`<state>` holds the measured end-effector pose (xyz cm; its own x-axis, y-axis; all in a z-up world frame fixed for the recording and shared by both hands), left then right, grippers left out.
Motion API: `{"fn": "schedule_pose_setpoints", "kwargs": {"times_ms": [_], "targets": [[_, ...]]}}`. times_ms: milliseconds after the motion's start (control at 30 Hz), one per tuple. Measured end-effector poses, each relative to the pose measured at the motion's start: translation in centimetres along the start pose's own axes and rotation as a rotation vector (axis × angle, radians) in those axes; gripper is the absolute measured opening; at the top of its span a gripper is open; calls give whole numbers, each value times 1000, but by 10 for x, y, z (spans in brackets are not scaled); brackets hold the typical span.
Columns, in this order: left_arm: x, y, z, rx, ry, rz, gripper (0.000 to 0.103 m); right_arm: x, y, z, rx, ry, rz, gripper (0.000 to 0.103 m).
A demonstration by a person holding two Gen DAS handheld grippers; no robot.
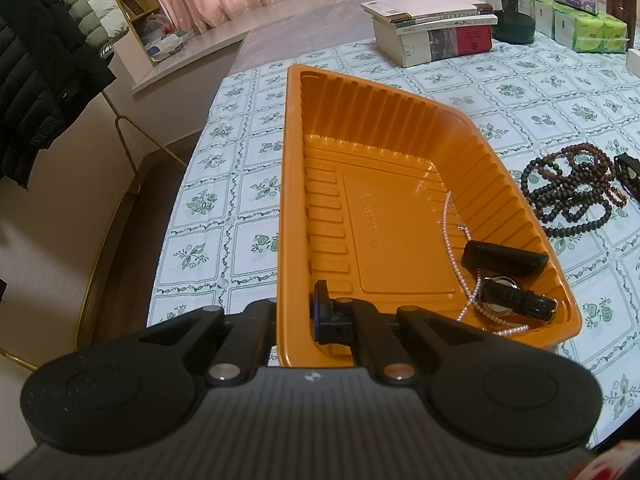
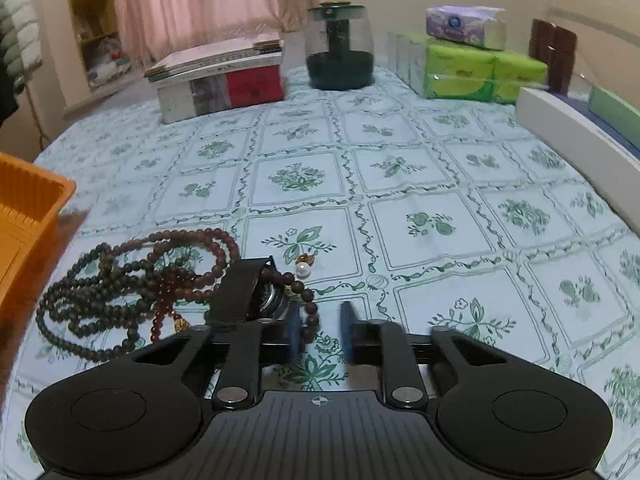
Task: Organize jewelry
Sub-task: 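Grasp a dark bead strand from the pile with the right tool, then carry the bead strand over the tray and open the right tool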
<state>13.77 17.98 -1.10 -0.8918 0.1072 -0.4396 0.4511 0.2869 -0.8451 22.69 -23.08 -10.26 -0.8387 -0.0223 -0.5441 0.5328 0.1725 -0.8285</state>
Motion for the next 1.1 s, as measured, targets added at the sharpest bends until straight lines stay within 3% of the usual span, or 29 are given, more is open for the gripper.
{"fn": "schedule_pose_setpoints", "kwargs": {"times_ms": [133,333,567,800,1100], "targets": [[0,0,0,1,0,2,2,3,-8,0,21,-29,6,7],[0,-1,0,-1,2,3,2,-1,-43,8,87,-12,95,7],[-1,-3,1,-1,6,6,2,-18,-83,-1,66,-38,194,6],[-1,-3,1,2,4,7,2,-34,-104,-49,-95,-92,217,6],[0,-3,2,6,4,9,2,-41,-98,-148,-340,-222,171,6]]}}
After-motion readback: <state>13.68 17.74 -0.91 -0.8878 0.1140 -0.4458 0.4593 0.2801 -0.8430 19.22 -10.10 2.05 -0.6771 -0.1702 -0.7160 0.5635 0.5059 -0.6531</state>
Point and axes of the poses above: each gripper's, at about its wrist camera, not at the fingertips, and y roughly the way its jaws point, z to its right, x to its underside, the point moved 5 cm from there along y, roughly the way its jaws point, and after that the axes turned 12 degrees about -z, right-handed, at the moved point
